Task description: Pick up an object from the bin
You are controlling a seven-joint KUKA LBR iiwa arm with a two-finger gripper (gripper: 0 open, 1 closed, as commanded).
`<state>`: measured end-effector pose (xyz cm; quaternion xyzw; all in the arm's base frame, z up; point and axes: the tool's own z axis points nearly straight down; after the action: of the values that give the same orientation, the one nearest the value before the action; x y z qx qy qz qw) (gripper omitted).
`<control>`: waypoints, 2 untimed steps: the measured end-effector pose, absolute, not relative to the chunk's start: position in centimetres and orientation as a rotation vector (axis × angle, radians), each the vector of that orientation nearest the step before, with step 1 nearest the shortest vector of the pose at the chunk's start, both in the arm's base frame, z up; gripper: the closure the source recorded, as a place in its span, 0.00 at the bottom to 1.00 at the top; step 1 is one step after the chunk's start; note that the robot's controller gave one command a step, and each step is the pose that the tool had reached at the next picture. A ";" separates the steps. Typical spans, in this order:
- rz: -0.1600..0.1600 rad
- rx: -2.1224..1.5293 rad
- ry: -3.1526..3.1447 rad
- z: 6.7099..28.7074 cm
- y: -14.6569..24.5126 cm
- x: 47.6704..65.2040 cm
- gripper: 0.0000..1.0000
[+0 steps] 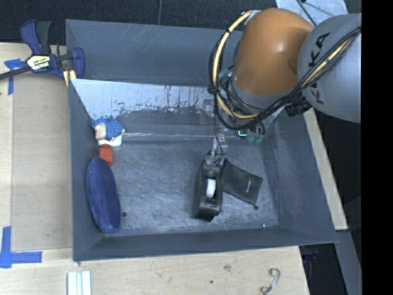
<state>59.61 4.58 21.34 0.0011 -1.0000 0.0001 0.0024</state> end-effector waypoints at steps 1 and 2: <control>0.014 1.337 -2.869 9.9 4.4 58.1 0.00; 0.007 2.480 -1.938 10.8 6.5 49.5 0.00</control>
Offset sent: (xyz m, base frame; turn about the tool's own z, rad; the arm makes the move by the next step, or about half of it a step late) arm -0.0264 -0.0006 -0.1434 -0.9617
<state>49.55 6.49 10.84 0.7880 -0.6156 0.0023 -0.0030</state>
